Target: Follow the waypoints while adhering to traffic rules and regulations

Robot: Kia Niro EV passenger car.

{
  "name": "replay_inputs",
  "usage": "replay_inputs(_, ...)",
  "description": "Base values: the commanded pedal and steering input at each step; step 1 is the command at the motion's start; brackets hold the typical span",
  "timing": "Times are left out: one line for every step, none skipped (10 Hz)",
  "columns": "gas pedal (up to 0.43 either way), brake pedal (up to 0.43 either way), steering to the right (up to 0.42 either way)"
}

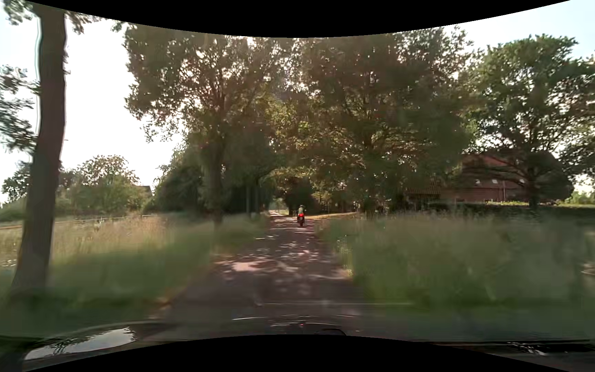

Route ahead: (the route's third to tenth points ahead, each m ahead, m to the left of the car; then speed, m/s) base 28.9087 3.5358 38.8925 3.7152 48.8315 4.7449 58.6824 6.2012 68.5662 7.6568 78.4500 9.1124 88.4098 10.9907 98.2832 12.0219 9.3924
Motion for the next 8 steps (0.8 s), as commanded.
replay_inputs(0.098,0.0,-0.007)
replay_inputs(0.098,0.0,-0.007)
replay_inputs(0.087,0.0,-0.006)
replay_inputs(0.087,0.0,-0.007)
replay_inputs(0.087,0.0,-0.007)
replay_inputs(0.087,0.0,-0.007)
replay_inputs(0.087,0.0,-0.007)
replay_inputs(0.087,0.0,-0.007)
